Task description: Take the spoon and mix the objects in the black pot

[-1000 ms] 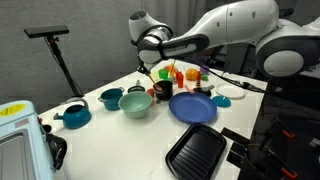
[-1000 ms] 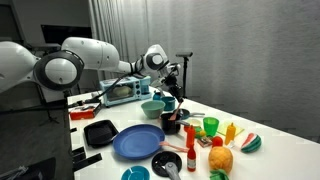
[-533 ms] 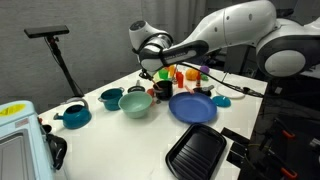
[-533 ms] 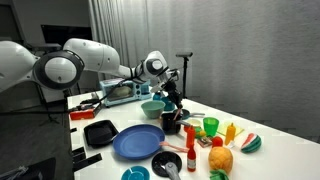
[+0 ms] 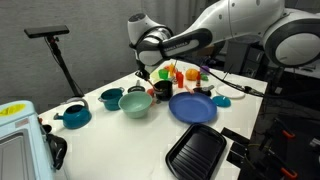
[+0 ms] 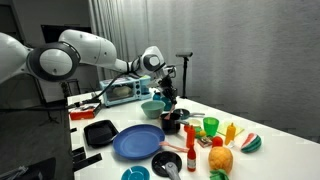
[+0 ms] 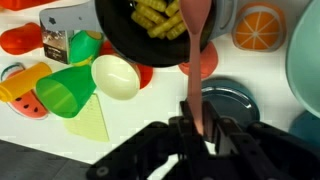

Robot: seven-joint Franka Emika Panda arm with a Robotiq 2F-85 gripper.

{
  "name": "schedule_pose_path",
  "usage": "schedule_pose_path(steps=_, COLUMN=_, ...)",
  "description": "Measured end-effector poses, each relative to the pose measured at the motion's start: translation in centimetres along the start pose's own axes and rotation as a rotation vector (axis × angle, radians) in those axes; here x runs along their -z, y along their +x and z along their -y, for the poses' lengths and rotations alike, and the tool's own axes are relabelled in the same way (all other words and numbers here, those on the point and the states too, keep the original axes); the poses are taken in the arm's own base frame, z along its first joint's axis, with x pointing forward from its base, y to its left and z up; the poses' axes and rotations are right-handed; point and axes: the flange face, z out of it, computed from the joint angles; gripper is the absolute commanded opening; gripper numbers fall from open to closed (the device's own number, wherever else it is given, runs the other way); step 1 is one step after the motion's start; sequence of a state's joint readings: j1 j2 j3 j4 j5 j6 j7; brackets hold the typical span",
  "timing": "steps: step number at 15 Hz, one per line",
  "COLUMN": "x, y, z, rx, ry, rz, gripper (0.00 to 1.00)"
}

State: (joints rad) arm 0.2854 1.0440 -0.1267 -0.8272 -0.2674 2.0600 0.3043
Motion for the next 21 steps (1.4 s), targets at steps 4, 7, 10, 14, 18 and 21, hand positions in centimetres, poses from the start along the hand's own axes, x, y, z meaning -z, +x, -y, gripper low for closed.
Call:
schedule_pose_path(steps=4, x=0.8, y=0.4, z=-0.9, rx=-0.039, ry=0.009, rz=-0.035, gripper=0.04)
schedule_pose_path(steps=7, x=0.1, y=0.5, z=-2.1, rx=-0.072, ry=-0.009, rz=-0.075, gripper=0.04)
schedule_pose_path(steps=10, x=-1.0, y=0.4, z=-3.8, rx=-0.100, ry=-0.042, rz=-0.116, gripper=0.04)
schedule_pose_path(steps=14, x=-1.6, y=-0.5, z=-5.9, rx=-0.128, ry=-0.073, rz=-0.137, gripper=0.04)
schedule_pose_path(steps=18, x=-1.3, y=-2.5, z=-7.1, rx=-0.119, ry=-0.068, rz=-0.124, gripper=0.04)
schedule_pose_path(steps=21, x=-0.8, y=-4.5, z=-6.8, rx=-0.110, ry=-0.042, rz=-0.097, gripper=0.04)
